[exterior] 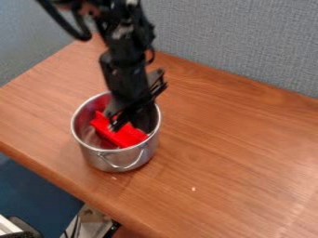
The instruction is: Put the red object in the metal pot
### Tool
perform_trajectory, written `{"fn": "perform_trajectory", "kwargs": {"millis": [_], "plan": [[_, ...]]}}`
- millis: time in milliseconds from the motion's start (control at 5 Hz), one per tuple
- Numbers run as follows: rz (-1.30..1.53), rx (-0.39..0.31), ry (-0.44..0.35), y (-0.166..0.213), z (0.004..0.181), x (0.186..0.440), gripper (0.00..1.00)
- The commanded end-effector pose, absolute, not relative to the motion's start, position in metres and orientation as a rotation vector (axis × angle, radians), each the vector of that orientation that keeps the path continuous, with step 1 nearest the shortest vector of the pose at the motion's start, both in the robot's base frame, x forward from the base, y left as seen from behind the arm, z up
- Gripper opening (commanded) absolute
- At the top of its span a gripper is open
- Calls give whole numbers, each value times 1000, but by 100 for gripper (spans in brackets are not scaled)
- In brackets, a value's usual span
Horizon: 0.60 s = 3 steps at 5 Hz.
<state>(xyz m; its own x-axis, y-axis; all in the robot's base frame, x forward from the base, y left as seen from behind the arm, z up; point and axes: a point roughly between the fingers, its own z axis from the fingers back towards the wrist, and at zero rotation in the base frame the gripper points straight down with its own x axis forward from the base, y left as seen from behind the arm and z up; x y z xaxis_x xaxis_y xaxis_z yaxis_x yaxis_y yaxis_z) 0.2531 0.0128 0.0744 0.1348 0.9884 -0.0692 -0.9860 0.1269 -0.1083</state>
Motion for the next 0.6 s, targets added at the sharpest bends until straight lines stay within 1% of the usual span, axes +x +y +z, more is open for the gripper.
{"fn": "perform_trajectory", "kwargs": {"millis": [0, 200, 400], "plan": [[1464, -154, -75, 2, 100, 264, 0], [1507, -144, -96, -3, 114, 269, 0], [1489, -153, -96, 1, 116, 264, 0]]}}
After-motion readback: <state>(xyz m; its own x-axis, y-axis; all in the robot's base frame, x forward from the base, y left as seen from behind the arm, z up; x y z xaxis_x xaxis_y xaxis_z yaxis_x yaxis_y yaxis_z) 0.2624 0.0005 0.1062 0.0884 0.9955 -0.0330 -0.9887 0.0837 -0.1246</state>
